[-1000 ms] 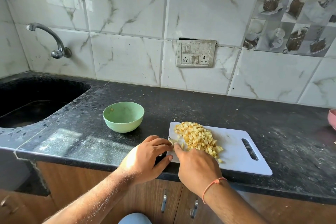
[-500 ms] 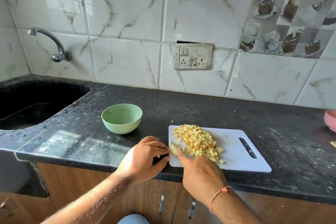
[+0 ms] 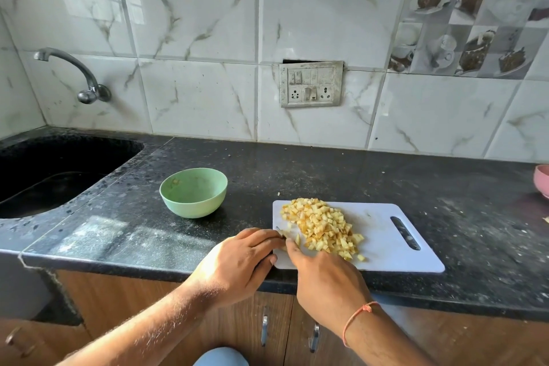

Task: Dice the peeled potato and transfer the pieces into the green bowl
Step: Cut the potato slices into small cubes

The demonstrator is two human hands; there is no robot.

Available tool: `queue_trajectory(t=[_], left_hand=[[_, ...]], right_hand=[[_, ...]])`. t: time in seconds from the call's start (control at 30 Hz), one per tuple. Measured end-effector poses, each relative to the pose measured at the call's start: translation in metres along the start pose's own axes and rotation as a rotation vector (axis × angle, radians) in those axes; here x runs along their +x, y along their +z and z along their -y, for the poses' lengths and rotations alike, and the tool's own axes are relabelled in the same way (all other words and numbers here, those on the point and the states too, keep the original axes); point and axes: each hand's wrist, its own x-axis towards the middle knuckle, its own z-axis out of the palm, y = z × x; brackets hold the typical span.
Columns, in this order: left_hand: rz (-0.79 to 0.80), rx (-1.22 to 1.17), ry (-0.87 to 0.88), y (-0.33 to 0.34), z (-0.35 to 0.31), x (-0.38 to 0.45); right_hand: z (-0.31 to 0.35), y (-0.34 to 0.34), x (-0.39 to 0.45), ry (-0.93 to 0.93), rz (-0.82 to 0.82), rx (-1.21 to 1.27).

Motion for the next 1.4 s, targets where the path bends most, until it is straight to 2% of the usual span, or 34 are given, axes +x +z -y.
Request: queue_trajectory(t=[0.33, 0.57, 0.8, 1.03, 1.4], left_hand=[[0.017, 0.001, -0.032, 0.001, -0.002, 0.003], [-0.004, 0.005, -0.026, 0.002, -0.001, 0.001], [-0.063, -0.011, -0.001, 0.003, -0.001, -0.002], [-0.121, -0.020, 0.029, 0.004, 0.000, -0.005], [-0.115, -0.028, 0.004, 0.001, -0.001, -0.006]], right_hand=[[-0.008, -0.011, -0.014, -0.047, 0.008, 0.022], [-0.016, -0.021, -0.046, -0.045, 0.082, -0.015], [-0.018, -0.026, -0.063, -0.028, 0.040, 0.016], [-0.006, -0.032, -0.055, -0.042, -0.077, 0.033], [0.019, -0.010, -0.023, -0.025, -0.019, -0.080]])
